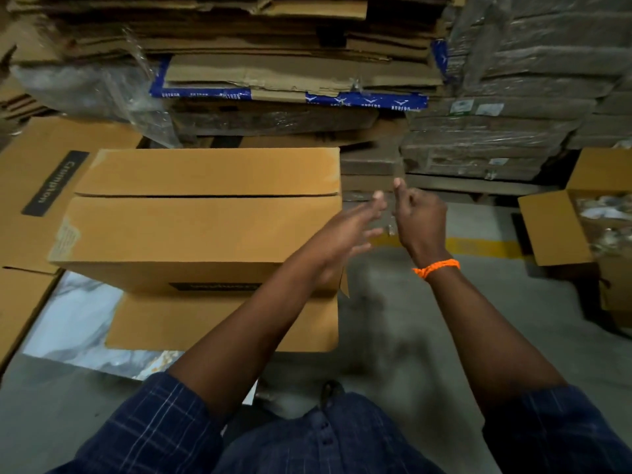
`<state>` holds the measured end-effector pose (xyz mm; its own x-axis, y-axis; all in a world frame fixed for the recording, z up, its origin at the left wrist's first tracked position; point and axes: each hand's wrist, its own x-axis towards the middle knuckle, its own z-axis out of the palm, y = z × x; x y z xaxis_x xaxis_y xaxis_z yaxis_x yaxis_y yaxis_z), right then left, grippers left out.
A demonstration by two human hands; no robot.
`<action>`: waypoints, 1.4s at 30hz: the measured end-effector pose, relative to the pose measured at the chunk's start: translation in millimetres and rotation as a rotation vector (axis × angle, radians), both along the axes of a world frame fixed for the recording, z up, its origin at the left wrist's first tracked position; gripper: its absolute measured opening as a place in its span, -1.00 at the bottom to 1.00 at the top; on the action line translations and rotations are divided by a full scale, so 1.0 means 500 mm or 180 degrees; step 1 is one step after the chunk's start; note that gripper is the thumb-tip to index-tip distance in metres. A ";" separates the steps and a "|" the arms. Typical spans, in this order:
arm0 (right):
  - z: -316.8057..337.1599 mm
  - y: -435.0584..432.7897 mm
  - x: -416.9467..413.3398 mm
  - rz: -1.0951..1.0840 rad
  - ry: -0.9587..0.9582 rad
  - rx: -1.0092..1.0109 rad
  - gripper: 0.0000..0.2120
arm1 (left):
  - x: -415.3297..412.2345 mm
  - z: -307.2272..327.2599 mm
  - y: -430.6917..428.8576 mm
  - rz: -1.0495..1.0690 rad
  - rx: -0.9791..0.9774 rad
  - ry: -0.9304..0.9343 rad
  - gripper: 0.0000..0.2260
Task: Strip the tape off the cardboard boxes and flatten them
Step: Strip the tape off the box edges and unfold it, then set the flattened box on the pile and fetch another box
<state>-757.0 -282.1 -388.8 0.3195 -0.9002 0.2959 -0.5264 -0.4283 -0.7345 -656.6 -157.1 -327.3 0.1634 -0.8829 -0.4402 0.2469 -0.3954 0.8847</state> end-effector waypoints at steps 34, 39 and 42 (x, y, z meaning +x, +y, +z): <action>-0.064 -0.215 0.054 -0.0217 0.0883 0.0676 -0.78 | 0.290 -0.134 0.017 -0.1442 0.0663 -0.4322 -0.09; -0.073 -0.175 0.076 0.0627 0.1174 0.0997 -0.52 | 0.296 -0.097 0.029 -0.1097 0.0073 -0.4648 -0.11; -0.035 -0.107 0.106 0.0751 0.0415 0.1015 -0.69 | 0.285 -0.053 0.044 -0.0867 -0.0410 -0.4955 -0.28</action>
<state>-704.1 -335.8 -406.1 0.5443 -0.8378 -0.0424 -0.5385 -0.3101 -0.7835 -514.1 -135.3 -353.9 0.2015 -0.9765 0.0766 -0.9579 -0.1801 0.2237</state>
